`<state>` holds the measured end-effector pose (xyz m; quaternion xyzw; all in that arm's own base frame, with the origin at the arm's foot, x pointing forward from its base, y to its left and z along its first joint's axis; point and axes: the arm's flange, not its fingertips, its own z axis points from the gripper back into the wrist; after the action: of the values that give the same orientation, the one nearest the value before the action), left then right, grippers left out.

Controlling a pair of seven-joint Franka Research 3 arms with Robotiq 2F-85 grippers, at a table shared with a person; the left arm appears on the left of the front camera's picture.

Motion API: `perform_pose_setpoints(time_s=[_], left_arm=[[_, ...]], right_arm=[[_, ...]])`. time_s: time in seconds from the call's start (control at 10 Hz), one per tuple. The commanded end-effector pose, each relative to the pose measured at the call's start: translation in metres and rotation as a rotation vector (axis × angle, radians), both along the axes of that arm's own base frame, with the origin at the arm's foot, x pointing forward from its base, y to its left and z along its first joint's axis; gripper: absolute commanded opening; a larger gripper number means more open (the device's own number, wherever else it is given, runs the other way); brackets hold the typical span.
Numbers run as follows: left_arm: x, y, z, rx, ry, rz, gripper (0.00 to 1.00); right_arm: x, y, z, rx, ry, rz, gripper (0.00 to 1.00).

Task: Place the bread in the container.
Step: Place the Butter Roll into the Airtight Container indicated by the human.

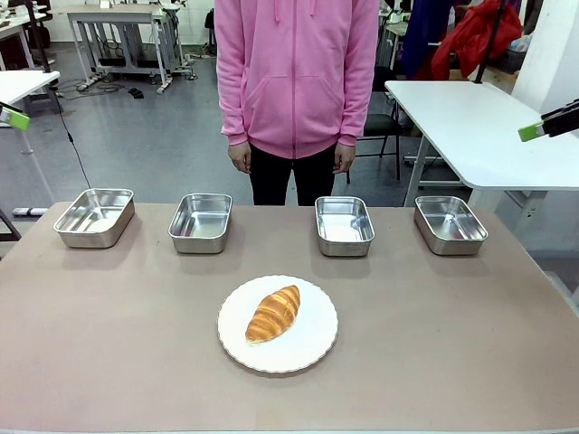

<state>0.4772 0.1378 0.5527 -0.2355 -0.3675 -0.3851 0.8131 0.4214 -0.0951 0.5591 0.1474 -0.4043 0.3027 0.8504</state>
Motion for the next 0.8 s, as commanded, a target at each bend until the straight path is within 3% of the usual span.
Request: perform_pose_setpoints(time_s=[0.0, 0.7], left_arm=[[-0.0006, -0.0003, 0.0017, -0.001, -0.004, -0.006, 1.00], [-0.0006, -0.0003, 0.0017, -0.001, -0.004, -0.006, 1.00]], right_arm=[[0.0012, -0.0003, -0.0004, 0.018, -0.009, 0.006, 1.00], [0.0012, -0.0003, -0.0004, 0.018, -0.009, 0.006, 1.00]])
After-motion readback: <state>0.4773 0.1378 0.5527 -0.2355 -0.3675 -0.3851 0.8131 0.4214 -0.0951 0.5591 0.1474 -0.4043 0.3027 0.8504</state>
